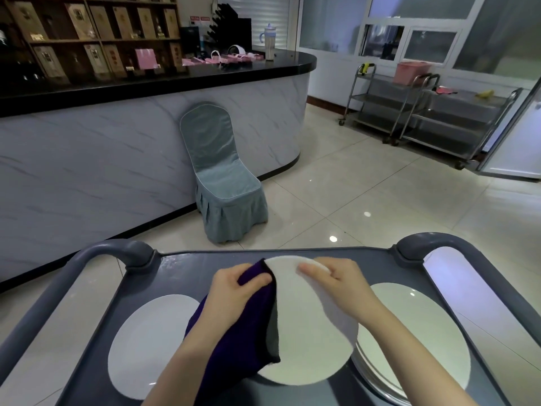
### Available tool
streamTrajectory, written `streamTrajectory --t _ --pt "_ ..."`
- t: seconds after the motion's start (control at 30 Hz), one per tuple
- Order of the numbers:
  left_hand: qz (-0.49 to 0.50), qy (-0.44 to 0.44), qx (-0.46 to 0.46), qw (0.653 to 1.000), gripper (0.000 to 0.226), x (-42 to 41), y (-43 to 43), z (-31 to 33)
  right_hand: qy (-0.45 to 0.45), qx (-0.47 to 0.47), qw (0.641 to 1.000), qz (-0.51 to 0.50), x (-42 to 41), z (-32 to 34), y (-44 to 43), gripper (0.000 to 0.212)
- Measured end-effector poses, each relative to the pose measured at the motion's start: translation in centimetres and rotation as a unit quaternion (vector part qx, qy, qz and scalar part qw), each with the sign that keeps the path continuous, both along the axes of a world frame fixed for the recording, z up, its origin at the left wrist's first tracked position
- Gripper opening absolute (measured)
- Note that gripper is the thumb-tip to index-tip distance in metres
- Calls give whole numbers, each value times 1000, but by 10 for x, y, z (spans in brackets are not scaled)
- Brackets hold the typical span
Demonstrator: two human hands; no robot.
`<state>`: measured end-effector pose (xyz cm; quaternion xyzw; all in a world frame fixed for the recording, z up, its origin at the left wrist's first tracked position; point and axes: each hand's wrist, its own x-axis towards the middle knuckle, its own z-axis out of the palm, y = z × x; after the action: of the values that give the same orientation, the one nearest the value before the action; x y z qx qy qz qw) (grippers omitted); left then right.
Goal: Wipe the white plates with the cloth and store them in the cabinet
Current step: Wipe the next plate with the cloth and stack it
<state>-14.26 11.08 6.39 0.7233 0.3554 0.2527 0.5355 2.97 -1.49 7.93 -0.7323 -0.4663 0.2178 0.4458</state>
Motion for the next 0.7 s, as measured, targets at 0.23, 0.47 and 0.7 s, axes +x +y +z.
streamTrajectory --t 0.23,0.47,0.7 --pt "126 -44 -109 985 24 -5 -5 -13 155 30 976 -149 -9 -11 -9 31" --pt "-118 88 78 986 13 6 12 5 -32 -40 996 72 -11 4 1 47" --pt "201 -120 -178 956 16 12 -4 -10 204 125 947 -213 -10 10 8 44"
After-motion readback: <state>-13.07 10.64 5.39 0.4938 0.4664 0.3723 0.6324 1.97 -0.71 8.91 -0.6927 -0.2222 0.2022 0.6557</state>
